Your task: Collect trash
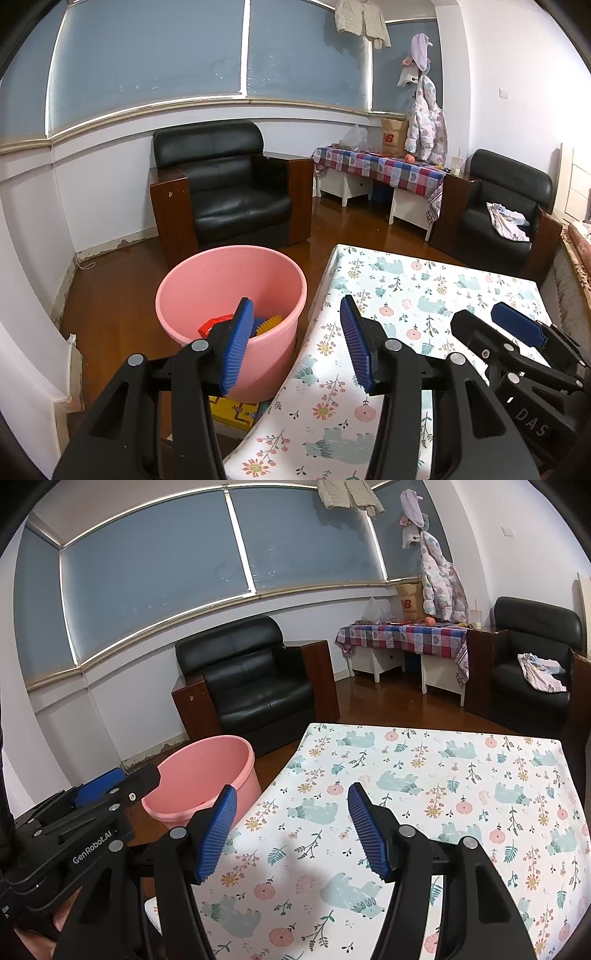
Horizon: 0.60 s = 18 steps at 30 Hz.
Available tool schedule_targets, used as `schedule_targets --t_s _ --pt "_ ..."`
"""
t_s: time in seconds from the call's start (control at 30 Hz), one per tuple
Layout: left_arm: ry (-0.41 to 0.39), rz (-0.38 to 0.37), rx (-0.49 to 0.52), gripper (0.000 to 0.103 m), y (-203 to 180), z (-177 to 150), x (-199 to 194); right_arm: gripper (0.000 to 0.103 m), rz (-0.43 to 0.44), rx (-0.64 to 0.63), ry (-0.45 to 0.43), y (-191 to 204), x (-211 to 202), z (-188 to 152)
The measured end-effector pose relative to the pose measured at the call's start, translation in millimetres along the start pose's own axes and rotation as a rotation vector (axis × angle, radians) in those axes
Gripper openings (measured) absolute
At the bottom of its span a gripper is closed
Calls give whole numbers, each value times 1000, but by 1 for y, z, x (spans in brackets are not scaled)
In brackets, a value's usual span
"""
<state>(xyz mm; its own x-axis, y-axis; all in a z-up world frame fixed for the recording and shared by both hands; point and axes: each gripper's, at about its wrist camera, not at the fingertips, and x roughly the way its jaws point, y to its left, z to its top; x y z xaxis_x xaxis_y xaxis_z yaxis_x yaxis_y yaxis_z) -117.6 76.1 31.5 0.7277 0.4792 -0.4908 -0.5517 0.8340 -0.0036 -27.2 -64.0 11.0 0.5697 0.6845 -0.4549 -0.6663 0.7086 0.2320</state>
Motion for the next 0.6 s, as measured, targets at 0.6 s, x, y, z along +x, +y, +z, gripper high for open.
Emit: schedule_targets --t_s 0.6 --pt "28 -2 9 50 -4 -4 8 62 0 5 6 -2 3 -2"
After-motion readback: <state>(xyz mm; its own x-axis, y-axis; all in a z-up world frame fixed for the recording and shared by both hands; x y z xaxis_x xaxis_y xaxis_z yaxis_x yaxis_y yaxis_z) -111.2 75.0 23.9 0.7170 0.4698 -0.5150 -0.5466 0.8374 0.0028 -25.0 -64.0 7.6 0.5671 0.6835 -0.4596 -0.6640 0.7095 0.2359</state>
